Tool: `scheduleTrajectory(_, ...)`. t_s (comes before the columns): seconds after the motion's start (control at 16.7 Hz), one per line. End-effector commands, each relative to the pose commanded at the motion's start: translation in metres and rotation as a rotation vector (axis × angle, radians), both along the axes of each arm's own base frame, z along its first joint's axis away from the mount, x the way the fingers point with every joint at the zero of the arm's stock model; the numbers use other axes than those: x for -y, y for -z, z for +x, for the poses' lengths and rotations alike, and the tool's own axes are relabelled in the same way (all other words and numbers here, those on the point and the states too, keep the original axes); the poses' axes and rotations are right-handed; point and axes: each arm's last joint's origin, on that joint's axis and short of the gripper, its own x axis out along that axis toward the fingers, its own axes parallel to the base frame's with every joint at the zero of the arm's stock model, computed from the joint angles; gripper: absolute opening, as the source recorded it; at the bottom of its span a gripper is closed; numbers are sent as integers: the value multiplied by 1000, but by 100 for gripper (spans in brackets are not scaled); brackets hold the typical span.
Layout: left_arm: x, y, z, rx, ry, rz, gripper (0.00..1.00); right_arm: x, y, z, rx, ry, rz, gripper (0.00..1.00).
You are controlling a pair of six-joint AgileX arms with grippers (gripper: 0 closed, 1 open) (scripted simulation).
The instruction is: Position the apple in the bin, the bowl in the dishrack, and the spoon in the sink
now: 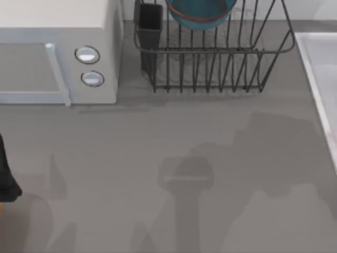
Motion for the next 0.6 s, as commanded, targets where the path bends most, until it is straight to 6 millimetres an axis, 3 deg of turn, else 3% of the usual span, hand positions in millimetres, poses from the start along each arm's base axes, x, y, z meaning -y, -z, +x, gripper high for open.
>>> scheduleTrajectory(0.3, 0, 0, 0, 0, 0, 0, 100, -4, -7, 85, 71, 0, -17, 0)
scheduleTrajectory(0.6, 0, 0, 0, 0, 0, 0, 100, -20, 16, 129, 96, 20, -17, 0)
